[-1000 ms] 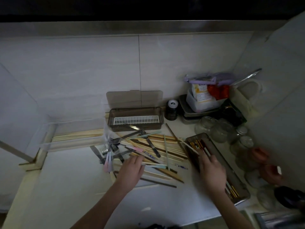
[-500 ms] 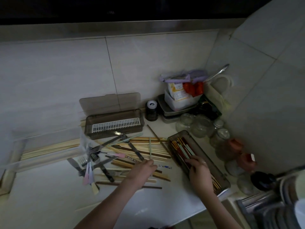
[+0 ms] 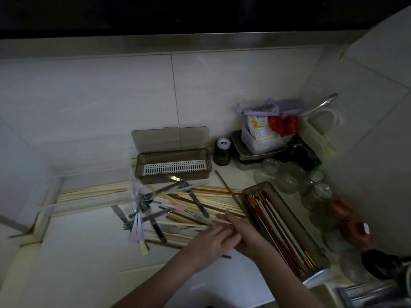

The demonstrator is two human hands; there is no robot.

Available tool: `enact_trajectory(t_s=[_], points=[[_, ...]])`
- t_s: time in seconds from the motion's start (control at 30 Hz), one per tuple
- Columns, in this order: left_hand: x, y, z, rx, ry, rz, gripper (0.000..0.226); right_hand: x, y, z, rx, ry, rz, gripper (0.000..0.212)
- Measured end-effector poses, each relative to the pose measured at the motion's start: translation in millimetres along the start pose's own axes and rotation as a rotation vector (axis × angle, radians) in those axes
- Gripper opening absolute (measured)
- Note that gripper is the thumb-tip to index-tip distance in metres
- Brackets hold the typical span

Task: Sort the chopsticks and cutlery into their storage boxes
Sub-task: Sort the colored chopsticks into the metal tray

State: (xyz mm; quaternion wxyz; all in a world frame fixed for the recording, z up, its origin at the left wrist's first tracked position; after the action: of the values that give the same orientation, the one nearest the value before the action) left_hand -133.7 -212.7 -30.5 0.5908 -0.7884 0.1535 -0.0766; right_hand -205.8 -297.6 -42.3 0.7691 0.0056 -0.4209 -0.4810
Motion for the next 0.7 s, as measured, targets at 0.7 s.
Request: enact_trajectory(t_s=[0.7], points=[[86, 39, 70, 0.343, -0.540, 0.045, 0.049, 17, -114, 28, -0.830, -0.423, 1.120, 0.042]])
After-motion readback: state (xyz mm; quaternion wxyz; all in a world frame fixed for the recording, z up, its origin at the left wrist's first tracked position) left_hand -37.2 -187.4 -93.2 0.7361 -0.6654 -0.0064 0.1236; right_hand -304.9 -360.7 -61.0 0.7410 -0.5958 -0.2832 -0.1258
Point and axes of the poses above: each hand's wrist, its own z-axis away from the middle knuckle, its own y-axis out of the palm, x = y × z, the point moved 4 cm from there along -z, towards the middle knuckle, and after that the axes turned 4 degrees about -z, right-handed, at the moved point
